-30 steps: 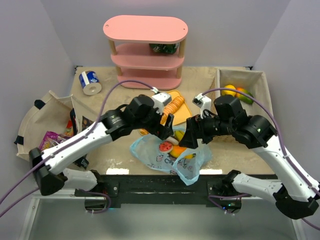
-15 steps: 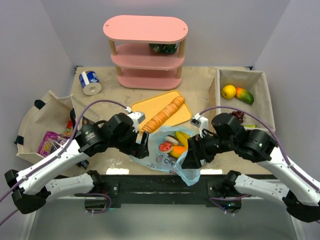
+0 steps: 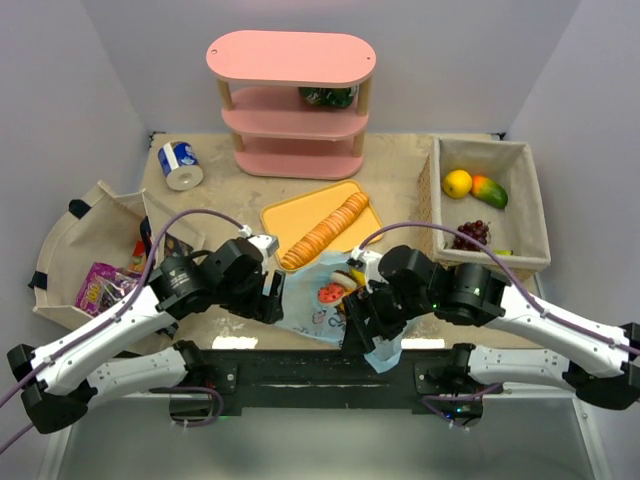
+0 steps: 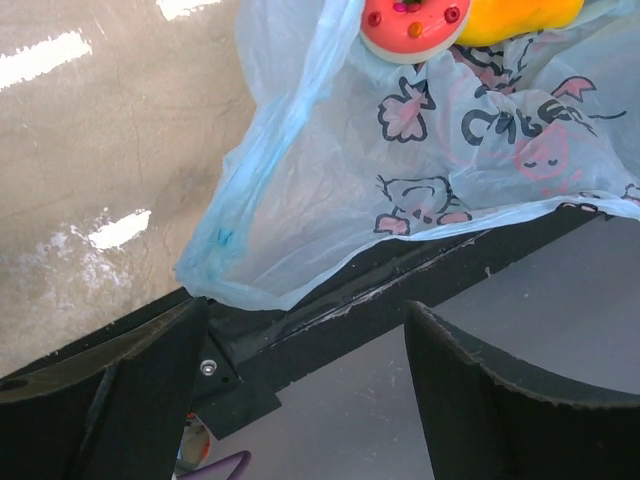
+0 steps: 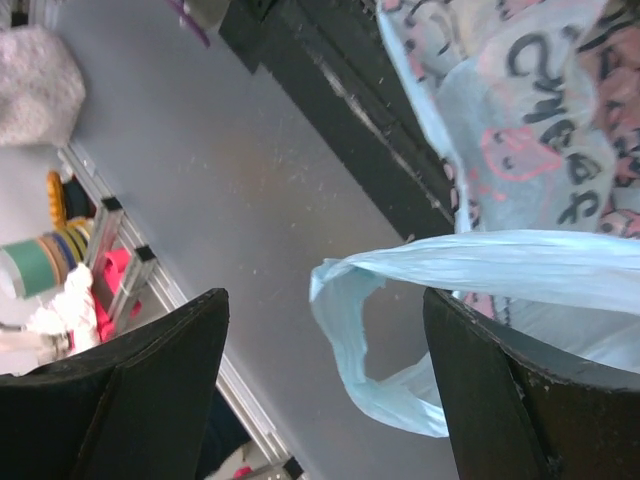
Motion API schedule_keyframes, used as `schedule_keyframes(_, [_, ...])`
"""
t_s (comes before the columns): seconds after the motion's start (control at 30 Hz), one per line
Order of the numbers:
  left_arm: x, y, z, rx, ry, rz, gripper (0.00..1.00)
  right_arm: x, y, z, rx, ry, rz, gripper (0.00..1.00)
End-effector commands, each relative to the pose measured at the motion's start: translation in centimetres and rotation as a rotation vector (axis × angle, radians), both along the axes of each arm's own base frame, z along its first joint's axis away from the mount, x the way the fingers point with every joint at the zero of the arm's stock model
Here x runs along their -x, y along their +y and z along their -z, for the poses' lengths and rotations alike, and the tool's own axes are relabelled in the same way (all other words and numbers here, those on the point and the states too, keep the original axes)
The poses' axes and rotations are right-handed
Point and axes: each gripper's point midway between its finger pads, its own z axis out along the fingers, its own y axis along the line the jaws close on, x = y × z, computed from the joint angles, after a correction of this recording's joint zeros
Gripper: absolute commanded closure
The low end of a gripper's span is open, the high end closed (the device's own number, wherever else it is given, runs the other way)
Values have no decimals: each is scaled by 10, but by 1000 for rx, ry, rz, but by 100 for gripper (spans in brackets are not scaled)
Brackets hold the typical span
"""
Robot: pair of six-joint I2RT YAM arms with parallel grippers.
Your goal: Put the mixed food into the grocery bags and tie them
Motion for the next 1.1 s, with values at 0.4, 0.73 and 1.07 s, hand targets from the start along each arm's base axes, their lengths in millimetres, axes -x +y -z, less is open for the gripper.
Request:
schedule_keyframes(0.4, [-68, -67, -110, 260, -377, 81, 100, -66, -13, -109, 121, -432, 294, 100])
schedule_keyframes(0.73, [-76, -89, -260, 531, -584, 110, 100, -133, -86, -229, 40, -853, 647, 100])
schedule_keyframes(1.07, [-61, -68, -185, 364, -422, 101, 15, -143, -28, -175, 59, -848, 536, 100])
